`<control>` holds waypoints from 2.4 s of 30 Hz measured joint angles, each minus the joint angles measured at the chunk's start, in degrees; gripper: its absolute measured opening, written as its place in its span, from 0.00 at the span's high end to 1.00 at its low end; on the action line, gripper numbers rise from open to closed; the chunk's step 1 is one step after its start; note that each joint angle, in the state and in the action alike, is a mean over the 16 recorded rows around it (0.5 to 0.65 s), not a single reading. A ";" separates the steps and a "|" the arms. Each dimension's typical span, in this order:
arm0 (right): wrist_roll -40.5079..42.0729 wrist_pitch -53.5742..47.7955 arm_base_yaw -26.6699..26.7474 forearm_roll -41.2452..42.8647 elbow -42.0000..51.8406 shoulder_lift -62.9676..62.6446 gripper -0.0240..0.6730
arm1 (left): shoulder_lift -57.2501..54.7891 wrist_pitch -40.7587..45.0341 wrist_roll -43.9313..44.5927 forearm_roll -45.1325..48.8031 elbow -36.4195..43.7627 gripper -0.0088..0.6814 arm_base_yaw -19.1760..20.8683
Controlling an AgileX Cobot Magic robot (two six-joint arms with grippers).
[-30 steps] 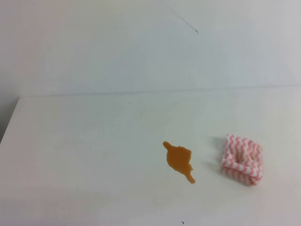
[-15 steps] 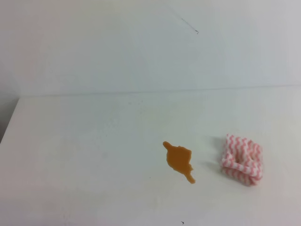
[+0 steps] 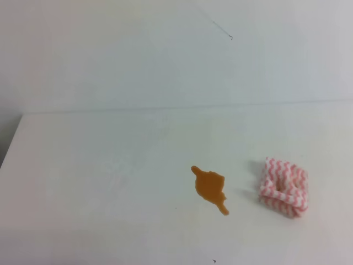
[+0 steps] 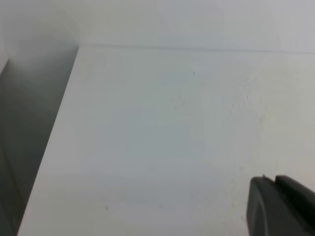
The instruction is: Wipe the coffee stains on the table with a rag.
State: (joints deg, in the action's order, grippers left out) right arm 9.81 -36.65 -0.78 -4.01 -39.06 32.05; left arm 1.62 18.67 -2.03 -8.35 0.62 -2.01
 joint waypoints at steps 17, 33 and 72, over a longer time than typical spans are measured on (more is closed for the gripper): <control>28.30 4.34 5.74 -26.19 -7.79 43.94 0.86 | -0.10 -0.18 0.02 -0.13 0.00 0.99 0.00; 33.33 7.81 10.62 -27.03 -22.00 73.94 0.49 | 0.00 0.00 0.01 -0.23 -0.31 0.99 0.00; 29.63 6.75 34.49 -23.90 -54.90 98.55 0.92 | -0.10 -0.24 0.02 -0.22 0.31 0.99 0.00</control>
State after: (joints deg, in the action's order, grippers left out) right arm 39.44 -29.90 33.71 -27.91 -93.96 130.60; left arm 1.52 18.43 -2.02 -8.57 0.93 -2.01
